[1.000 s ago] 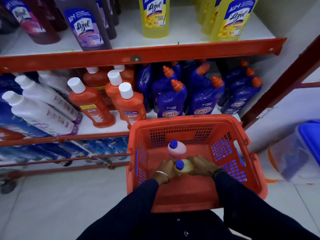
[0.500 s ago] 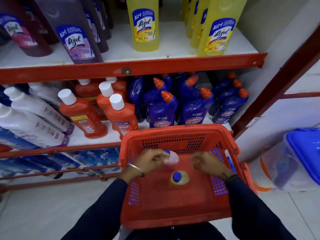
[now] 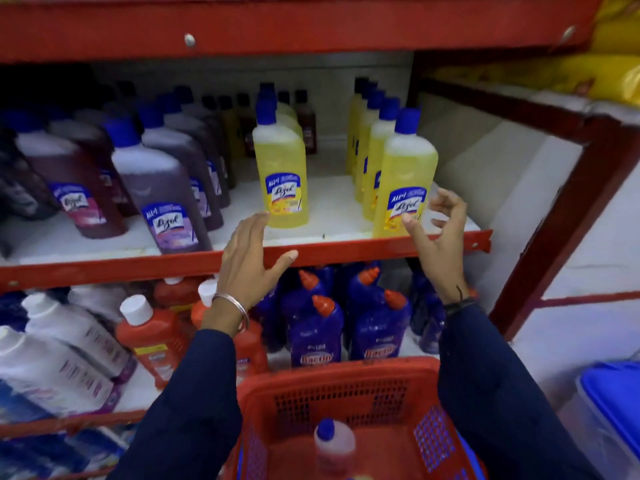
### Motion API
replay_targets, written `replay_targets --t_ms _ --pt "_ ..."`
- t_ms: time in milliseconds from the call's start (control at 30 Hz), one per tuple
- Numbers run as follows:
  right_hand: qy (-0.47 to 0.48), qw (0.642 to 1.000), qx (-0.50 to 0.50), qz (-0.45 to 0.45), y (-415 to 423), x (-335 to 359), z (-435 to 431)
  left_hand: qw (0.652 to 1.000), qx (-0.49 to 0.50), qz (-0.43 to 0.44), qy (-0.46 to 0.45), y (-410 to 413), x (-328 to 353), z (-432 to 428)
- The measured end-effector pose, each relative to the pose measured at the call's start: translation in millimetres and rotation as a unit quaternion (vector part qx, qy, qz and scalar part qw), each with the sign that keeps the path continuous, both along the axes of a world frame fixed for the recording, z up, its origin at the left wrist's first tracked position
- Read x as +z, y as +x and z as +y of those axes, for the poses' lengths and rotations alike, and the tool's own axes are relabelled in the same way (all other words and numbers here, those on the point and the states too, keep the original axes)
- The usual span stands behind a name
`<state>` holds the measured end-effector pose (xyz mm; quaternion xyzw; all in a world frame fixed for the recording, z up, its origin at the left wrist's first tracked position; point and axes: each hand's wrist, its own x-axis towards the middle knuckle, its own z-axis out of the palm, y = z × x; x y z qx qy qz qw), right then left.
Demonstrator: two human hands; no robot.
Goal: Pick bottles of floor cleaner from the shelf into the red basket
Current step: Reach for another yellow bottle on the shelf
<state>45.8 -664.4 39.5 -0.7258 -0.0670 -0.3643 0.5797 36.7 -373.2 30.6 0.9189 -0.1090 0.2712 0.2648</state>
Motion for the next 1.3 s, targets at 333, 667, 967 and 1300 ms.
replay_targets --t_ms 333,667,967,1300 --pt "0.000 0.986 0.123 0.112 65.4 4.8 -26.4 0.985 0.043 0.043 0.163 20.1 -40.2 33.9" --pt "-0.031 0.998 -0.056 -0.026 21.5 35.7 23.0 0.991 0.021 0.041 0.126 23.0 -41.6 35.7" --pt "-0.123 0.926 -0.256 -0.248 -44.5 32.2 78.0 0.992 0.018 0.049 0.117 17.5 -36.4 35.0" --pt "0.242 0.952 0.186 -0.025 -73.6 39.3 78.6 0.992 0.019 0.046 0.114 16.5 -35.2 33.7"
